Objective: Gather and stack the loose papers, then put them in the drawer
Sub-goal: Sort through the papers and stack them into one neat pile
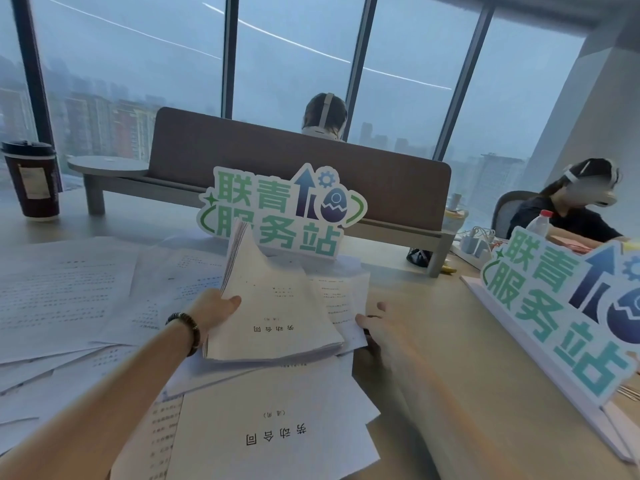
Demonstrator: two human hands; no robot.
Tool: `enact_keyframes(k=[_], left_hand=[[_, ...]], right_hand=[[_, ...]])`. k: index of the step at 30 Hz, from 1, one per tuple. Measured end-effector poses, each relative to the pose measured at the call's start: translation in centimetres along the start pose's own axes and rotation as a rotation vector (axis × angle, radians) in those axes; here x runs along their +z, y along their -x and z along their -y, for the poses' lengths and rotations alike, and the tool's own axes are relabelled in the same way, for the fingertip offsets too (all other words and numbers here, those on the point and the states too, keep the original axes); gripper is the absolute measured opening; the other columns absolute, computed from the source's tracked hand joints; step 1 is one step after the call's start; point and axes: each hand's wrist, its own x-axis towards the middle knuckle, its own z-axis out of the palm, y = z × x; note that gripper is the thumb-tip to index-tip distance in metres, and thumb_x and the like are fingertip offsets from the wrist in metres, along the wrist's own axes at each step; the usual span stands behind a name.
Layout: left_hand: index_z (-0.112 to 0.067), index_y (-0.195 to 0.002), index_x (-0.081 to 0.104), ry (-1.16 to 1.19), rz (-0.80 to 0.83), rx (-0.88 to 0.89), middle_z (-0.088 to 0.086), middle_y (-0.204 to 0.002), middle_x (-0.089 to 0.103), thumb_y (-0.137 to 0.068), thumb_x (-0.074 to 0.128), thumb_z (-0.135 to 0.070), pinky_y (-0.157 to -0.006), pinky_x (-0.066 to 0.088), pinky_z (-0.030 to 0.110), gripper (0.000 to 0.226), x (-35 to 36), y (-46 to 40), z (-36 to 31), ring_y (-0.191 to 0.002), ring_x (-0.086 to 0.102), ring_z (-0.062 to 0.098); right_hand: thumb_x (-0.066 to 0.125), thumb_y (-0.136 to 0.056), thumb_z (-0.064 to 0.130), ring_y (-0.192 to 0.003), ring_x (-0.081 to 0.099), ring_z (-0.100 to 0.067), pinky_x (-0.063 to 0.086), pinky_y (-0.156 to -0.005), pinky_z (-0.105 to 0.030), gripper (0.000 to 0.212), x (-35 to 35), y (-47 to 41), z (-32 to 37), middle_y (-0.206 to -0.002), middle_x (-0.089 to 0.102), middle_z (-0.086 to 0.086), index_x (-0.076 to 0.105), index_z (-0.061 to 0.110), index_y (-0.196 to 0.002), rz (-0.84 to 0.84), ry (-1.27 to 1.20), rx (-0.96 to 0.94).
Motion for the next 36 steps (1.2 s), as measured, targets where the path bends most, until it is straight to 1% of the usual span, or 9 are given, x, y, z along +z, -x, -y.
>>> enact_keyframes(k=[5,9,12,14,18,21,27,32,36], left_hand=[[0.001,-0.112,0.062,0.039,0.021,-0.017,0.009,-0.085,0.067,-0.099,0.053,-0.020,-0.069,0.053,0.033,0.027,0.2,-0.1,0.0,-0.078,0.064,0.027],[-0.001,-0.113,0.061,0.044,0.024,-0.011,0.009,-0.087,0.066,-0.099,0.053,-0.020,-0.077,0.052,0.036,0.025,0.1,-0.1,-0.1,-0.084,0.064,0.029],[-0.001,-0.112,0.062,0.031,0.028,-0.012,0.009,-0.088,0.067,-0.098,0.053,-0.021,-0.077,0.053,0.036,0.025,0.2,0.0,-0.2,-0.085,0.064,0.030],[-0.001,-0.109,0.062,0.022,0.025,-0.013,0.009,-0.086,0.066,-0.098,0.054,-0.021,-0.075,0.052,0.035,0.024,0.4,0.1,-0.2,-0.081,0.064,0.028],[0.000,-0.110,0.063,0.006,0.018,-0.014,0.014,-0.095,0.069,-0.097,0.055,-0.022,-0.085,0.054,0.040,0.026,0.4,0.1,-0.2,-0.091,0.066,0.032],[0.002,-0.112,0.063,-0.003,0.013,-0.016,0.018,-0.102,0.070,-0.096,0.057,-0.023,-0.092,0.054,0.048,0.030,0.2,-0.1,0.1,-0.096,0.066,0.035],[0.001,-0.112,0.063,-0.001,0.019,-0.017,0.017,-0.102,0.070,-0.096,0.057,-0.023,-0.092,0.054,0.048,0.030,0.3,-0.1,0.1,-0.095,0.067,0.034],[0.000,-0.111,0.063,-0.002,0.027,-0.020,0.018,-0.103,0.070,-0.097,0.056,-0.023,-0.091,0.054,0.048,0.028,0.3,-0.1,0.0,-0.095,0.067,0.035],[0.002,-0.108,0.064,-0.018,0.026,-0.013,0.019,-0.102,0.071,-0.094,0.058,-0.025,-0.089,0.055,0.050,0.030,0.1,-0.2,0.1,-0.093,0.068,0.036]], right_hand=[[0.077,-0.084,0.012,-0.103,0.069,-0.025,0.054,-0.096,-0.044,0.038,0.7,-0.3,-0.9,-0.118,0.070,-0.008,0.061,0.016,-0.117,0.068,0.059,0.015],[0.076,-0.084,0.012,-0.092,0.071,-0.024,0.059,-0.087,-0.042,0.017,0.2,-0.6,-0.4,-0.104,0.074,-0.007,0.063,0.023,-0.089,0.022,0.093,-0.030],[0.067,-0.091,0.017,-0.079,0.065,-0.014,0.050,-0.063,-0.024,0.006,-1.2,-0.1,0.5,-0.091,0.069,-0.001,0.061,0.019,-0.089,-0.092,0.389,-0.186],[0.061,-0.094,0.020,-0.080,0.062,-0.015,0.045,-0.057,-0.023,0.006,-1.8,-0.1,0.2,-0.092,0.066,-0.001,0.058,0.016,-0.094,-0.154,0.619,-0.277],[0.061,-0.091,0.028,-0.077,0.065,-0.020,0.059,-0.070,-0.040,0.013,-1.7,0.1,-0.7,-0.085,0.065,0.002,0.056,0.020,-0.084,-0.231,0.782,-0.342],[0.062,-0.090,0.030,-0.072,0.062,-0.020,0.050,-0.061,-0.035,0.021,-1.7,0.4,-0.2,-0.077,0.062,0.001,0.053,0.018,-0.075,-0.280,0.853,-0.375],[0.067,-0.090,0.022,-0.085,0.067,-0.019,0.057,-0.072,-0.035,0.011,-1.4,0.3,0.7,-0.092,0.069,-0.002,0.063,0.012,-0.090,-0.135,0.446,-0.217],[0.072,-0.087,0.021,-0.088,0.064,-0.027,0.051,-0.074,-0.039,0.018,-4.4,0.3,2.6,-0.094,0.070,-0.012,0.066,0.004,-0.091,-0.242,0.255,-0.170],[0.071,-0.090,0.021,-0.100,0.065,-0.028,0.055,-0.086,-0.037,0.031,-5.7,0.6,2.5,-0.104,0.067,-0.008,0.056,0.008,-0.114,-0.004,0.247,0.089]])
